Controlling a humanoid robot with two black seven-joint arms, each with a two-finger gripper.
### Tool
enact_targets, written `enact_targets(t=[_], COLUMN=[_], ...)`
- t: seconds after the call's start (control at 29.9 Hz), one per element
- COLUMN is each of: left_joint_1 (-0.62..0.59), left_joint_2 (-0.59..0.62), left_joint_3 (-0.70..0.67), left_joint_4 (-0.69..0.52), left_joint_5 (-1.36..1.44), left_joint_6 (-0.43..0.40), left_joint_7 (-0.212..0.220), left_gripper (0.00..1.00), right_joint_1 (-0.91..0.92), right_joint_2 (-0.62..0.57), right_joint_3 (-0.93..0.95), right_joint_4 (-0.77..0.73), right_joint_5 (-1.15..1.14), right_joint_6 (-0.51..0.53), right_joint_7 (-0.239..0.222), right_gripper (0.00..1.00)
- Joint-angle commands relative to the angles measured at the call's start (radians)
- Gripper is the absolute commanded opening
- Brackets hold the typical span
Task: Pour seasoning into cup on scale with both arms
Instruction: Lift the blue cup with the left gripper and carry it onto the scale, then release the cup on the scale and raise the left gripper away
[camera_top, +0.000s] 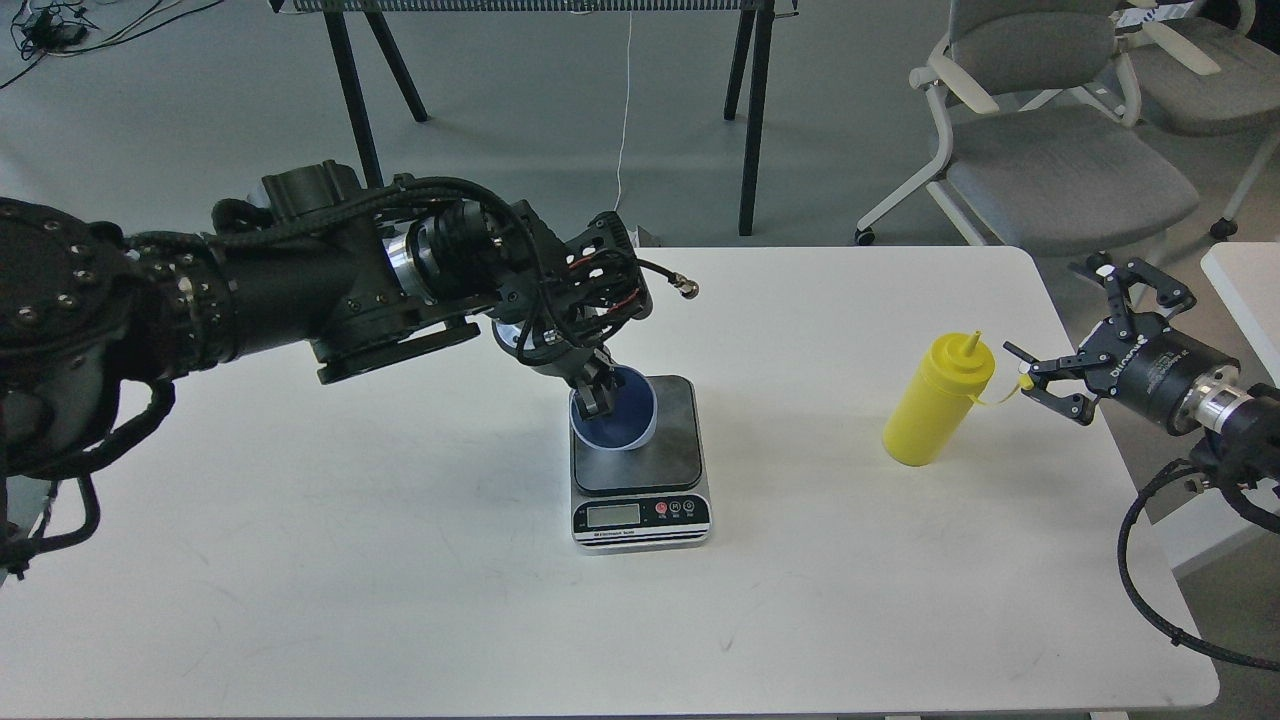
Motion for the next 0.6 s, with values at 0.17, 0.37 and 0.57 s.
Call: enact_targets(t=[0.17,0.37,0.57], left_joint_1=[-0.001,-0.008,-0.012], left_joint_2=[-0.002,-0.002,-0.002], left_joint_3=[-0.006,-0.015,-0.017], left_joint_4=[-0.001,-0.002,-0.001], left_joint_5=[-0.012,-0.017,-0.018], left_joint_6=[0.000,0.000,0.000], left_joint_7=[0.000,0.000,0.000], left_gripper=[0.17,0.26,0.33], right_joint_1=[-0.001,-0.003,-0.006], right_joint_2=[0.000,0.000,0.000], right_joint_3=[0.000,0.000,0.000], right_joint_4=[0.000,0.000,0.002], right_joint_5=[0.000,0.000,0.000], right_joint_6=[0.000,0.000,0.000], right_joint_7=[0.000,0.000,0.000], right_gripper=[0.98,0.98,0.98])
